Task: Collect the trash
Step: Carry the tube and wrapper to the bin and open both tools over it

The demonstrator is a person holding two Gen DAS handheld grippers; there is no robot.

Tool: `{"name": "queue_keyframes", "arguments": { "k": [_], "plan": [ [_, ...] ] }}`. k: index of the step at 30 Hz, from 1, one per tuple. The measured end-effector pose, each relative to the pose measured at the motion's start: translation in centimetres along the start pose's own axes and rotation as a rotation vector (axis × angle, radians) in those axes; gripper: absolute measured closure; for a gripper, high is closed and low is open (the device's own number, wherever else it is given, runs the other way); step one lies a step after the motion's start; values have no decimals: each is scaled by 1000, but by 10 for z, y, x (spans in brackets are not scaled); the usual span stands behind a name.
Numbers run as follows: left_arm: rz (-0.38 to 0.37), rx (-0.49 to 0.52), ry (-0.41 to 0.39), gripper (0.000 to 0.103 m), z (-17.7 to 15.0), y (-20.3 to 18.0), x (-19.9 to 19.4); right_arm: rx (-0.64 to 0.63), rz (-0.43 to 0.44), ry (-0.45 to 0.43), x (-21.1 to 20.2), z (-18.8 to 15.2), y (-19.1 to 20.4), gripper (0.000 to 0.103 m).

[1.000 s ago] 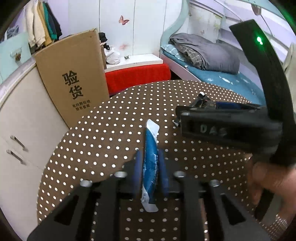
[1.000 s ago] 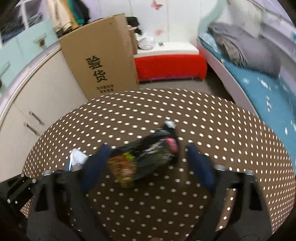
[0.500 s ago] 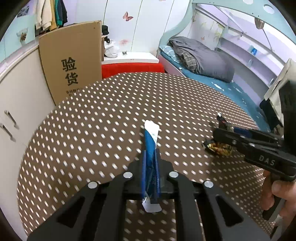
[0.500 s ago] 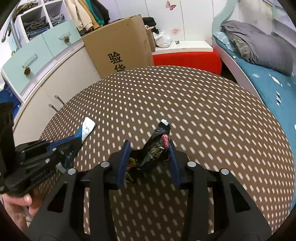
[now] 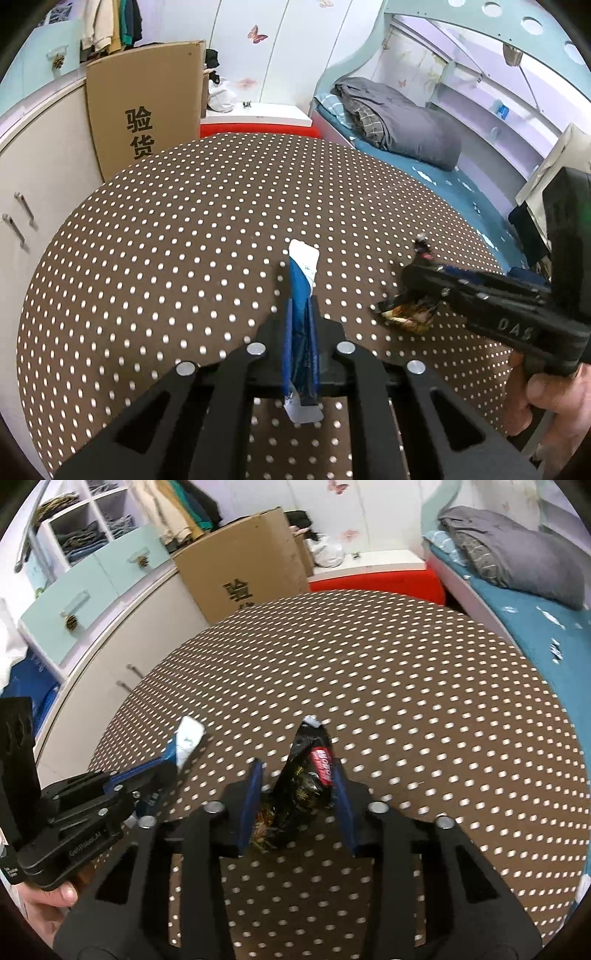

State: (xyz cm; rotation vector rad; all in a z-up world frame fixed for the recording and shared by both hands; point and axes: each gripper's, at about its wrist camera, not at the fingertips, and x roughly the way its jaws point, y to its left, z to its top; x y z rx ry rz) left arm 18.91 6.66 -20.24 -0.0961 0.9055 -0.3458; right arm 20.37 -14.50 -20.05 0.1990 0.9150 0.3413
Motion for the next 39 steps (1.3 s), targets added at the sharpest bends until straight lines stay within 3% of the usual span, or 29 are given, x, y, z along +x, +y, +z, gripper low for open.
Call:
{"name": "queue_keyframes", "arguments": {
  "k": [6, 18, 30, 39],
  "plan": [
    [1, -15, -21, 95, -5, -5, -14, 2, 73, -27, -15, -9, 8, 86],
    [-49, -6, -86, 95, 12, -57, -39, 88, 107, -184, -100, -2, -43, 86],
    [-189, 129, -128, 95, 49, -175, -45, 187, 2, -407, -217, -2, -133, 86],
    [-307, 240, -113, 95, 57, -274, -31, 316, -129, -480, -268, -29, -215, 86]
  ]
}}
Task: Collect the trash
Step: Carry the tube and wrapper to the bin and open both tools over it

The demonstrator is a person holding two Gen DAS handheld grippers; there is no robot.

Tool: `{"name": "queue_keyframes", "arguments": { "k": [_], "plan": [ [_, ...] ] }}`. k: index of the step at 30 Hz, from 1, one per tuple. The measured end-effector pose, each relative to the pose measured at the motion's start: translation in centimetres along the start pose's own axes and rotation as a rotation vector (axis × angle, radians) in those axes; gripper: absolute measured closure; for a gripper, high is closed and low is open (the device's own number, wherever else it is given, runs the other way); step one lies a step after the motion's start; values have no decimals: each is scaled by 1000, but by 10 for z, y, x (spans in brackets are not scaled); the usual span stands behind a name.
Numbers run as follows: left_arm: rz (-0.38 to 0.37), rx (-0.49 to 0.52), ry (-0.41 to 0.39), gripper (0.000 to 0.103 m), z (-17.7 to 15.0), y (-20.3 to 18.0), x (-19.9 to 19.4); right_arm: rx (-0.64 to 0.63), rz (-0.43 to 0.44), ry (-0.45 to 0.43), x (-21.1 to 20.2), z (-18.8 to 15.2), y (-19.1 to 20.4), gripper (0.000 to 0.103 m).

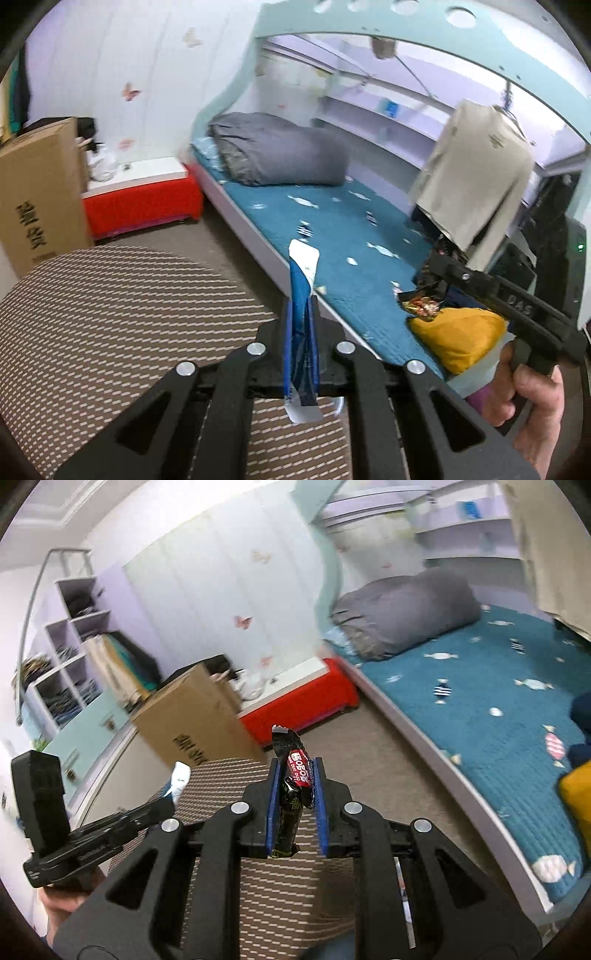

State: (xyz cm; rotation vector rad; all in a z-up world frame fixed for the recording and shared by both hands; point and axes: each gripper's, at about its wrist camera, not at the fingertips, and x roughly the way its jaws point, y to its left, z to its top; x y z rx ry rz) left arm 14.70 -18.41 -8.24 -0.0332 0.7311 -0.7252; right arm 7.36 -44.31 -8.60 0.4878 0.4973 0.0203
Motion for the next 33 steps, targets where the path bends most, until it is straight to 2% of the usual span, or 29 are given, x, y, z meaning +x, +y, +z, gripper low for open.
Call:
{"name": "queue_keyframes", "arguments": {
  "k": [5, 10, 19, 27, 29, 30, 31, 32, 33],
  "plan": [
    [-49, 25, 58, 95, 1, -39, 40, 56, -68, 6, -2, -1, -48, 86],
    [-61, 34, 162, 95, -11, -68, 97, 125, -141, 55, 15, -13, -102, 86],
    [-29, 93, 386, 95, -49, -101, 202, 252, -221, 211, 74, -63, -182, 86],
    [28, 121, 550, 94, -73, -110, 277, 354, -238, 319, 119, -99, -238, 86],
    [38, 125, 585, 91, -78, -108, 292, 374, -234, 341, 127, -105, -248, 82],
    [44, 127, 610, 78, -80, -108, 300, 391, -231, 356, 132, -109, -253, 81],
    [55, 126, 625, 47, -81, -107, 306, 408, -228, 369, 137, -114, -258, 79],
    [78, 126, 624, 26, -81, -107, 311, 430, -225, 382, 141, -118, -264, 68],
    [111, 129, 611, 11, -80, -106, 312, 449, -217, 387, 143, -121, -267, 39]
  ]
}}
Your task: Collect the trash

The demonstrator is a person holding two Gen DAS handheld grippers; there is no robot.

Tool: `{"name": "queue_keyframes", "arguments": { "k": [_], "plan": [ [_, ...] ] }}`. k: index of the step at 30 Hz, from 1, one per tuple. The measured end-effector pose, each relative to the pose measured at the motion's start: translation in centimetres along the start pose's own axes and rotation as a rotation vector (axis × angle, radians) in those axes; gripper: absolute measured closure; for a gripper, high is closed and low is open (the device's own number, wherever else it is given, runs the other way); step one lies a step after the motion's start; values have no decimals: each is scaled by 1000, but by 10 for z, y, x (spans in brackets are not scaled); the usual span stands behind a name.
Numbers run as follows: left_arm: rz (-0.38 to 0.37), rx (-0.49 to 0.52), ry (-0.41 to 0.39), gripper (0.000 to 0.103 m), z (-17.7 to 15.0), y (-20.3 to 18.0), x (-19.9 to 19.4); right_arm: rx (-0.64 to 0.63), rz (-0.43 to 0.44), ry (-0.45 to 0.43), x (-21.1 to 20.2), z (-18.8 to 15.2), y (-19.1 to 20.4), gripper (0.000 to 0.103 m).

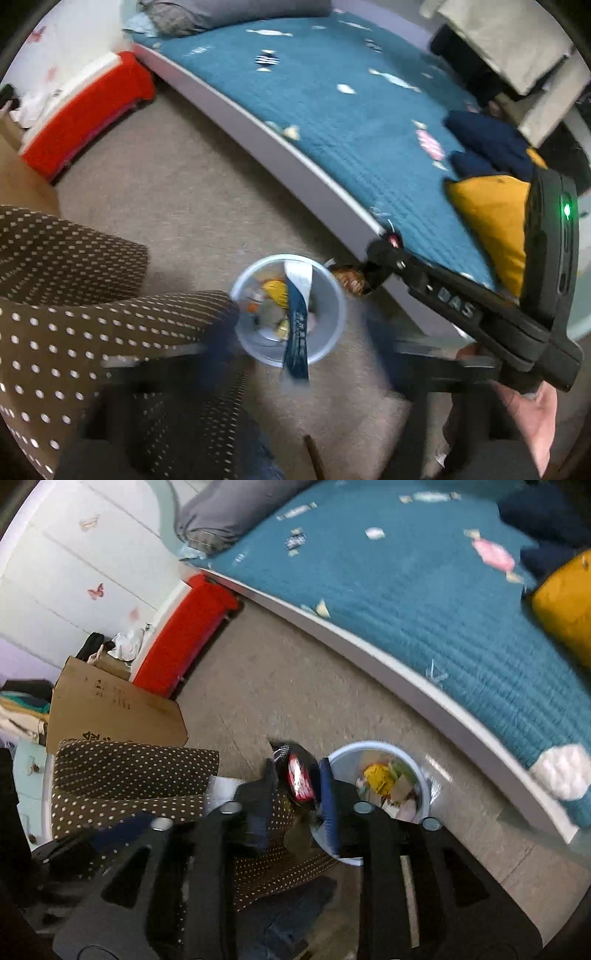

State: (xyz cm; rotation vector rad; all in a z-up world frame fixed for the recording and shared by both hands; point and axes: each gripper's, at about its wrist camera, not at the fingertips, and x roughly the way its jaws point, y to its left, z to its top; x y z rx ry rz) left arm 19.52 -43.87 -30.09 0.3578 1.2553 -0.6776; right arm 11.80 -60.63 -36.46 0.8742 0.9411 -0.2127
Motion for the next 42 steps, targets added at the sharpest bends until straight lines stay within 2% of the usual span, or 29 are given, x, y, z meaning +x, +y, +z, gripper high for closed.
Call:
{"name": "queue_keyframes", "arguments": {
  "k": [1, 4, 6, 7, 11, 13, 18, 24, 26, 30, 34, 37, 42],
  "plan": [
    [30, -3, -24, 11, 1, 2, -2, 21, 13, 5, 3, -1, -4, 30],
    [33, 10, -27, 11, 3, 2, -7, 54, 27, 4, 2, -5, -12, 25],
    [53, -2, -50, 11, 4, 5, -15, 73, 45, 4, -2, -8, -13, 8],
    [52, -9, -61, 11, 3, 6, -20, 76, 41, -3, -6, -10, -13, 6],
    [43, -35, -135, 11, -5, 10, -52, 74, 10, -47, -28, -17, -5, 6],
    [71, -37, -188, 10, -10, 10, -76, 62, -7, -81, -46, -21, 3, 6],
    [89, -40, -313, 9, -36, 19, -138, 9, -10, -158, -94, -29, 37, 6],
    [136, -56, -471, 8, -80, 42, -212, -120, -5, -252, -160, -55, 107, 6],
    [194, -70, -548, 8, -103, 53, -240, -174, -3, -284, -183, -68, 136, 6],
    [252, -100, -624, 8, -138, 72, -283, -278, -10, -348, -220, -97, 189, 6],
    [351, -148, -704, 8, -175, 92, -328, -394, 5, -405, -253, -131, 241, 6],
    [381, -193, -748, 7, -200, 107, -362, -501, 2, -461, -276, -160, 284, 6],
    [440, -269, -859, 5, -240, 120, -410, -615, 19, -545, -308, -200, 329, 6]
  ]
}}
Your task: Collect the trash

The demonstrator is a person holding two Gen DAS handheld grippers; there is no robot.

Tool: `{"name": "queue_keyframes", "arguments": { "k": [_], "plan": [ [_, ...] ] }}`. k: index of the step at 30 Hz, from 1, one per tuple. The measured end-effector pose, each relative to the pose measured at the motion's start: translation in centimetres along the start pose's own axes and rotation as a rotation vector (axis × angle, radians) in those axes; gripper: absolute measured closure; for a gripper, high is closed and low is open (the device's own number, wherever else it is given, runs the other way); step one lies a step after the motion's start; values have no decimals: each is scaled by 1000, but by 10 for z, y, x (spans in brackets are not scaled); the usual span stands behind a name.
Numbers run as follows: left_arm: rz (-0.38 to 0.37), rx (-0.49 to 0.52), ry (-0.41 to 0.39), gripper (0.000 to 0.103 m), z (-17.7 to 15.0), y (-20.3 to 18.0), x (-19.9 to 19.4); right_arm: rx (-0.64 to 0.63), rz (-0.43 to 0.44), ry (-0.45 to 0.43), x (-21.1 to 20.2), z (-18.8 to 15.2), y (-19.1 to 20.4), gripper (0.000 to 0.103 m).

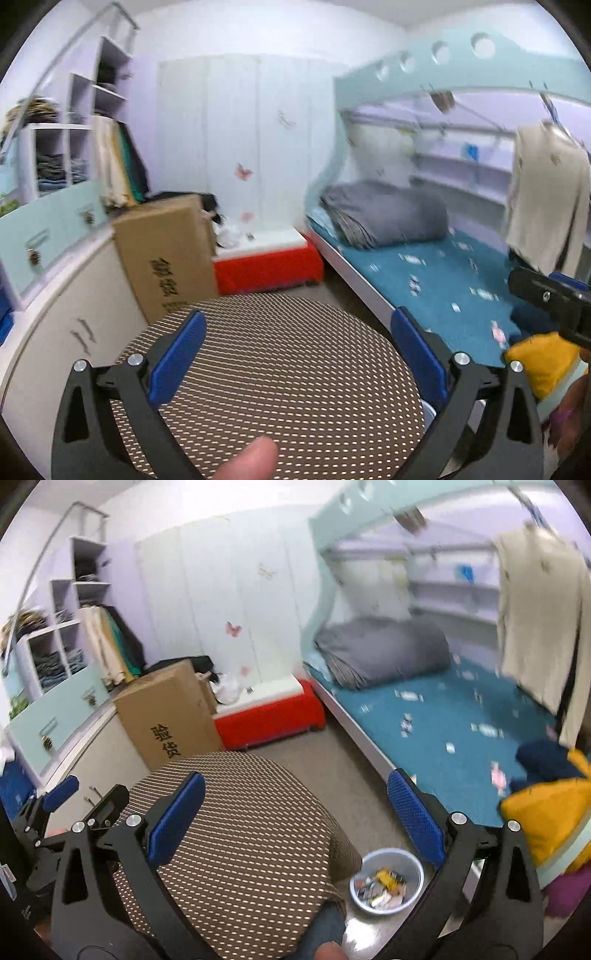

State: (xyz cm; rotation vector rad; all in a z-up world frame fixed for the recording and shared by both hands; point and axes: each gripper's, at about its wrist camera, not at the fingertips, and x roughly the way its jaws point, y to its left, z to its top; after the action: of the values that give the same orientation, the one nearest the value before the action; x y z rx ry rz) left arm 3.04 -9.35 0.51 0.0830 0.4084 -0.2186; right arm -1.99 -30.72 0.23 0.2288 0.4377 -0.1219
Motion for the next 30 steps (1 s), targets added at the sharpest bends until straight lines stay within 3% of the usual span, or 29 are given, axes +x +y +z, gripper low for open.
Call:
{"name": "queue_keyframes", "arguments": {
  "k": [6, 14, 30],
  "plan": [
    [82, -49, -91, 5, 3, 26, -50, -87, -11, -87, -34, 3, 40, 6],
    [127, -89, -126, 5, 4, 36, -78, -144, -18, -139, -53, 3, 58, 6],
    [103, -95, -126, 5, 2, 33, -87, -139, 3, -153, -61, 3, 64, 6]
  ]
}}
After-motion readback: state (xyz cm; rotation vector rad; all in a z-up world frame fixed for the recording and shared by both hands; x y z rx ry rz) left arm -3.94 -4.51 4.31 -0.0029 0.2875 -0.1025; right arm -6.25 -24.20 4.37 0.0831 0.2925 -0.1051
